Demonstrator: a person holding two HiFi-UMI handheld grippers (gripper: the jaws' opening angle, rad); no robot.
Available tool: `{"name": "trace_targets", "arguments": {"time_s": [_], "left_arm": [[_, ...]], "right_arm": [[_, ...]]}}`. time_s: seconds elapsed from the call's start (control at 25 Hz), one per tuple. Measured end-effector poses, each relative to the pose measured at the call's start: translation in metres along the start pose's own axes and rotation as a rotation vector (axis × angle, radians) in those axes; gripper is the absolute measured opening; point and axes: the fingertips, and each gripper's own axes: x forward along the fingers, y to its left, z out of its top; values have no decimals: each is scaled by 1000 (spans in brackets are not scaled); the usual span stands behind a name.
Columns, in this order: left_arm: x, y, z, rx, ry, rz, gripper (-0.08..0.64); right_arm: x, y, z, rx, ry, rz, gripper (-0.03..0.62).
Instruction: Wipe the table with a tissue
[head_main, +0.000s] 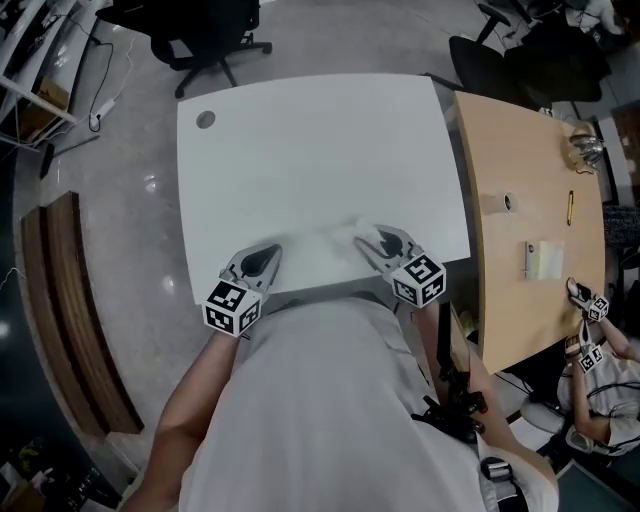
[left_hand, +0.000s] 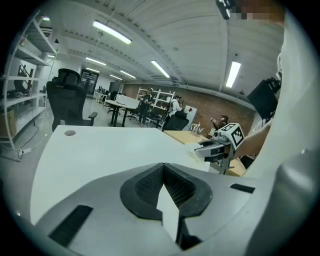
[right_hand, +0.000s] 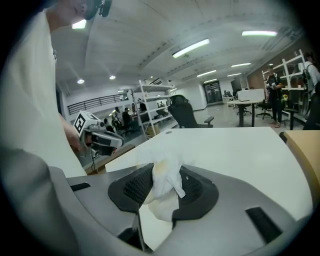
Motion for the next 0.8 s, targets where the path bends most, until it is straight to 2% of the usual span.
{"name": "trace_targets", "arguments": {"time_s": [0.12,0.28,0.52,0.8], "left_arm": [[17,-20,9,12,-3,-5,6],[42,-53,14,15,5,-5,6],[73,-106,9,6,16,11,6],[87,-141,8,-11,9,72,6]], "right_arm": [[-34,-20,1,9,-36,-36,129],[-72,-45,0,12,-66,-44,129],[-112,-77,-4,24,-113,-23,129],[-130,-89,-4,19,-142,42,129]]}}
